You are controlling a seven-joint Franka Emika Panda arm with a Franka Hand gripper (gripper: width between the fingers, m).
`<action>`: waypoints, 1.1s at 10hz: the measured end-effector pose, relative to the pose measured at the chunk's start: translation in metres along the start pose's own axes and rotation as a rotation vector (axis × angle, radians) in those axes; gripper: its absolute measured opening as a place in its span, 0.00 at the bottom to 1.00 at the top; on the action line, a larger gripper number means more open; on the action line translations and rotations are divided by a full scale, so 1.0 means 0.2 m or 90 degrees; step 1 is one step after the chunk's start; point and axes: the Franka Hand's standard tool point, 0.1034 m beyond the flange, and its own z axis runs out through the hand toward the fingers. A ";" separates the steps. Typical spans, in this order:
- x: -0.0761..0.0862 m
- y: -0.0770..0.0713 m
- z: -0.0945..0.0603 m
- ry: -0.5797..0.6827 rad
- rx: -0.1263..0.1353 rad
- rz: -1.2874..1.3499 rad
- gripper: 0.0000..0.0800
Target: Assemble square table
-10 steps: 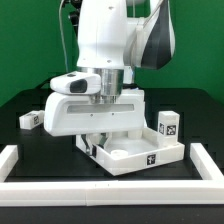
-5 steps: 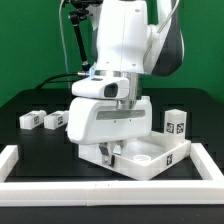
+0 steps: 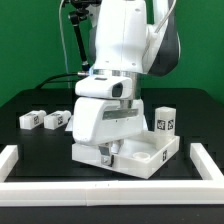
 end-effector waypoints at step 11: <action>0.38 0.15 0.04 0.013 -0.028 -0.175 0.12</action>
Offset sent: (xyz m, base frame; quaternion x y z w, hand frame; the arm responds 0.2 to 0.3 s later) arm 0.0000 0.0000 0.0000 0.0000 0.0000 -0.1938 0.9810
